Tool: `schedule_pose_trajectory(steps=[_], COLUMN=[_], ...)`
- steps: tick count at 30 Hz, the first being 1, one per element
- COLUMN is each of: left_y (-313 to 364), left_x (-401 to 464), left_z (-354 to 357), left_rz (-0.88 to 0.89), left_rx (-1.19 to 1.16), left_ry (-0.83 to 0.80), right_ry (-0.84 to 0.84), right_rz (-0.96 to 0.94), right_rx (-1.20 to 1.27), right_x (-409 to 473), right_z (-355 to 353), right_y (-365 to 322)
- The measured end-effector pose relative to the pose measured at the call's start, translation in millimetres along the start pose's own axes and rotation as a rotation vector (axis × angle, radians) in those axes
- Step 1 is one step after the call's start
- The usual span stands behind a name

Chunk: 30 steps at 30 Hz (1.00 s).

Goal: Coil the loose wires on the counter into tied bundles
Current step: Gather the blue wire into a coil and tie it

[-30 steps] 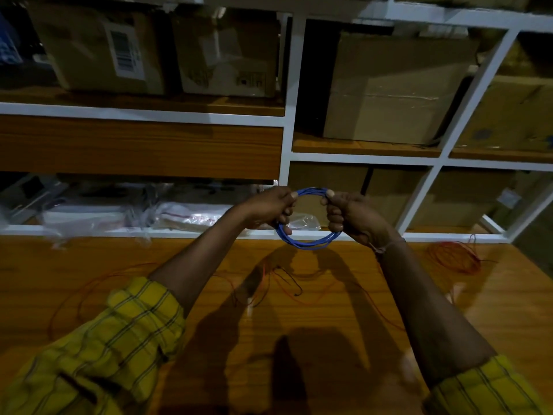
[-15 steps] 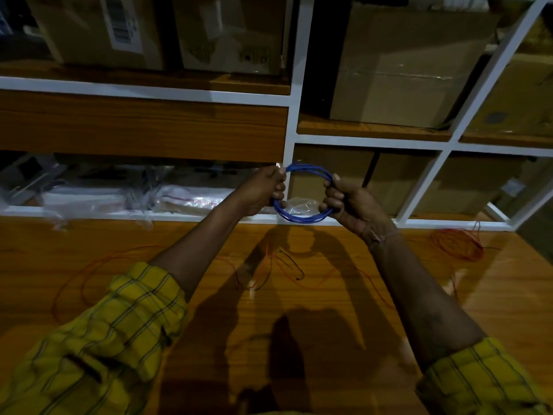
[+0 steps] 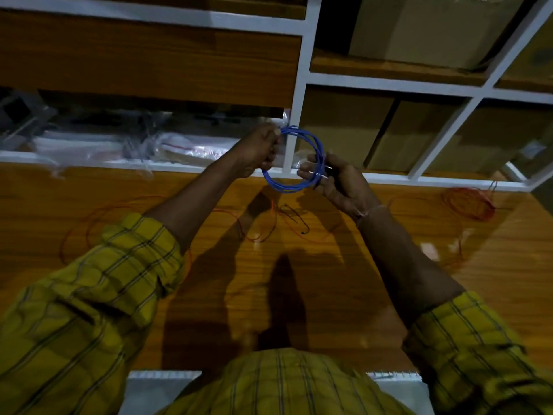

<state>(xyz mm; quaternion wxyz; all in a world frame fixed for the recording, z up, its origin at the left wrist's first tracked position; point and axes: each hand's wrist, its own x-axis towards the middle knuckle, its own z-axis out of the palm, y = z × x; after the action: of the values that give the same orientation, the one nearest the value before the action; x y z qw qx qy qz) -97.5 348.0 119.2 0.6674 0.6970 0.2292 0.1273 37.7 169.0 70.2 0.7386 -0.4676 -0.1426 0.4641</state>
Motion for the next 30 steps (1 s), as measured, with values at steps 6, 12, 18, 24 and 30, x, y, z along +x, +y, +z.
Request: schedule_pose_trajectory(steps=[6, 12, 18, 24, 30], left_y=[-24.0, -39.4, -44.2, -46.9, -47.9], left_x=[6.6, 10.8, 20.2, 27.8, 31.0], left_z=[-23.6, -42.6, -54.9, -57.8, -53.5], left_rz=[-0.052, -0.055, -0.065, -0.088, -0.094], left_rx=[-0.138, -0.265, -0.357, -0.392, -0.390], left_ry=[0.115, 0.223, 0.255, 0.272, 0.296], right_ry=[0.216, 0.281, 0.398, 0.316, 0.287], right_rz=[-0.015, -0.084, -0.152, -0.170, -0.401], right_rx=[-0.770, -1.238, -1.527, -1.958, -1.782], right_x=[-6.1, 14.4, 52.7, 62.5, 50.0], right_z=[-35.5, -48.3, -64.6, -60.6, -47.1], right_y=[47.9, 109.1, 142.4, 147.2, 131.0])
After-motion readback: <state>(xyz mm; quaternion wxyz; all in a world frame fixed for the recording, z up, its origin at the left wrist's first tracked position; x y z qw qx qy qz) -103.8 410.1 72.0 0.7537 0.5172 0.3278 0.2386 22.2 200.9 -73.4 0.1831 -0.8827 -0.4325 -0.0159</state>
